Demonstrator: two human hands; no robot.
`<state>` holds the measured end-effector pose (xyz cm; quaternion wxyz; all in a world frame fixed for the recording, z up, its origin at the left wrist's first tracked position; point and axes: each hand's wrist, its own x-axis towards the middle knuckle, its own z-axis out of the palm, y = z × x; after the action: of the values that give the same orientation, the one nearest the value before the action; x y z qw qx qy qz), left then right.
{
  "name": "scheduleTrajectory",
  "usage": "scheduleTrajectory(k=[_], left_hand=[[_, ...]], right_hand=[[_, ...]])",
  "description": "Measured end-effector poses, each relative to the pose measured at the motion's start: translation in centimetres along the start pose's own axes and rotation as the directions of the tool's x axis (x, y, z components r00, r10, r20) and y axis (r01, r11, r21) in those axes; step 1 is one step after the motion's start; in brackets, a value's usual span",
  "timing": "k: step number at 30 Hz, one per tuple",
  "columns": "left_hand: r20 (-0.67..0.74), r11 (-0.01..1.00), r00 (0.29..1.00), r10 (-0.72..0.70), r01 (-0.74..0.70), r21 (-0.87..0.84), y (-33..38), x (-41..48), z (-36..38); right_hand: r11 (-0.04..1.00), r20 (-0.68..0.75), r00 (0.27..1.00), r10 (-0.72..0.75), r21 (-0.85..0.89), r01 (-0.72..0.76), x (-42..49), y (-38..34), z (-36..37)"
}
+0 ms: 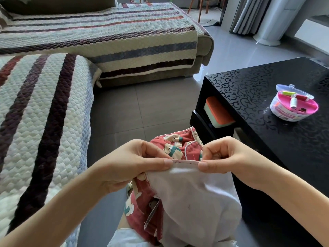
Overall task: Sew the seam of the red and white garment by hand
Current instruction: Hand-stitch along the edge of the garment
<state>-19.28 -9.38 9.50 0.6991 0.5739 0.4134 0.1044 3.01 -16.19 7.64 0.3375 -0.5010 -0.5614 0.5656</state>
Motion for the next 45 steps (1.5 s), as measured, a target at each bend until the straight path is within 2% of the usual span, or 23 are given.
scheduleTrajectory(k=[6, 10, 12, 18, 20, 23, 27, 34, 40, 45], left_hand=[[-0.008, 0.993, 1.0, 0.026, -0.027, -0.119, 0.3, 0.0, 0.9], [0.01, 0.993, 0.999, 0.052, -0.051, -0.111, 0.6, 0.3, 1.0], [0.014, 0.993, 0.997, 0.073, -0.071, -0.097, 0.7, 0.5, 1.1], [0.034, 0.989, 0.989, 0.147, -0.148, 0.027, 0.5, 0.7, 0.3], [-0.025, 0.974, 0.98, 0.2, -0.196, 0.112, 0.6, 0.5, 0.3], [-0.136, 0.918, 0.929, 0.343, -0.301, 0.257, 0.4, 0.4, 0.4], [-0.167, 0.864, 0.883, 0.439, -0.364, 0.349, -0.1, 1.0, 0.2], [-0.098, 0.932, 0.942, 0.322, -0.297, 0.206, 0.1, 1.2, -0.1], [-0.116, 0.977, 0.973, 0.202, -0.191, 0.093, 0.5, 1.3, 0.1], [-0.159, 0.989, 0.976, 0.149, -0.145, 0.038, 0.6, 1.3, 0.3]], right_hand=[[1.0, -0.051, 0.998, 0.026, 0.015, -0.025, -0.2, 0.0, -0.1], [0.995, -0.106, 0.992, -0.067, -0.078, 0.059, 0.1, -0.1, -0.2], [0.985, -0.081, 0.988, -0.128, -0.125, 0.118, 0.2, -0.3, 0.2], [0.948, -0.058, 0.969, -0.242, -0.229, 0.223, 1.4, -0.3, 1.5], [0.94, -0.081, 0.961, -0.264, -0.243, 0.238, 1.4, -0.3, 1.5], [0.904, -0.153, 0.934, -0.324, -0.342, 0.258, 1.2, -0.3, 1.5], [0.832, -0.25, 0.889, -0.383, -0.512, 0.215, 1.2, 0.0, 1.8], [0.833, -0.274, 0.875, -0.399, -0.508, 0.221, 0.3, -0.2, 2.2], [0.71, -0.243, 0.838, -0.489, -0.669, 0.22, -0.4, -0.2, 2.9], [0.692, -0.278, 0.821, -0.499, -0.698, 0.184, -0.1, 0.0, 2.9]])
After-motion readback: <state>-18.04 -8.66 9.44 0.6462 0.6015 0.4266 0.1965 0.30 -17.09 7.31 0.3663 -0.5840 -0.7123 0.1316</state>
